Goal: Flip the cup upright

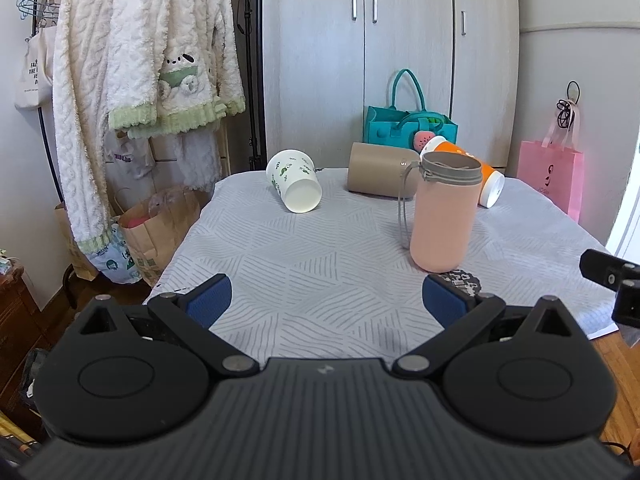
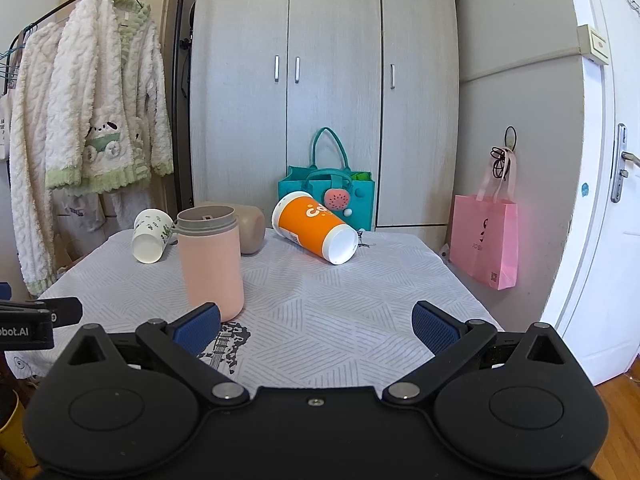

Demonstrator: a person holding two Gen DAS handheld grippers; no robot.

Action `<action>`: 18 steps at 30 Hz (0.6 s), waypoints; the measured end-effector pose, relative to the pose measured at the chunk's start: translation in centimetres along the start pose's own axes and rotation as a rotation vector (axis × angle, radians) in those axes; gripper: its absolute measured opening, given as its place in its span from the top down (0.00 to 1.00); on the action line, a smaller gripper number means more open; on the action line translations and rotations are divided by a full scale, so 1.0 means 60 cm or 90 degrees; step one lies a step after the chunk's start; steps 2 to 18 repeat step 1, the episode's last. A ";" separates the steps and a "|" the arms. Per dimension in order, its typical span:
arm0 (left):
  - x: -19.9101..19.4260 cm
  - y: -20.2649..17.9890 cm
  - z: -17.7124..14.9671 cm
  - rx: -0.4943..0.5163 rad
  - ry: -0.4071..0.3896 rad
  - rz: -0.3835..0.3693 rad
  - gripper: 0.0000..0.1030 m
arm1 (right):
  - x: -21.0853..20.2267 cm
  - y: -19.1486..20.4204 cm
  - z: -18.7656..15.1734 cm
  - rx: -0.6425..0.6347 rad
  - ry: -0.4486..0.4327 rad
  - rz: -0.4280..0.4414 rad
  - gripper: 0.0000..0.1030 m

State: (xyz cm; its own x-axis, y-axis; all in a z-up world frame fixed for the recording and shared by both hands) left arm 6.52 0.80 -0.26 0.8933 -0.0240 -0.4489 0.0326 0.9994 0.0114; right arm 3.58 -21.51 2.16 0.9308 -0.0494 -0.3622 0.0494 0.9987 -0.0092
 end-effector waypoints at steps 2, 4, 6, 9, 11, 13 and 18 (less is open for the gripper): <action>0.000 0.000 0.000 0.001 0.000 0.001 0.00 | 0.000 0.000 0.000 0.000 0.000 0.000 0.00; 0.000 0.000 0.000 0.001 0.000 0.001 0.00 | 0.000 0.000 0.000 0.000 0.000 0.000 0.00; 0.000 0.000 0.000 0.001 0.000 0.001 0.00 | 0.000 0.000 0.000 0.000 0.000 0.000 0.00; 0.000 0.000 0.000 0.001 0.000 0.001 0.00 | 0.000 0.000 0.000 0.000 0.000 0.000 0.00; 0.000 0.000 0.000 0.001 0.000 0.001 0.00 | 0.000 0.000 0.000 0.000 0.000 0.000 0.00; 0.000 0.000 0.000 0.001 0.000 0.001 0.00 | 0.000 0.000 0.000 0.000 0.000 0.000 0.00; 0.000 0.000 0.000 0.001 0.000 0.001 0.00 | 0.000 0.000 0.000 0.000 0.000 0.000 0.00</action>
Point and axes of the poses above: each gripper's, at about its wrist camera, not at the fingertips, and x roughly the way its jaws point, y to its left, z to its top, the point moved 9 cm from there along x, roughly the way its jaws point, and after that the axes turned 2 degrees about z, right-handed, at the moved point
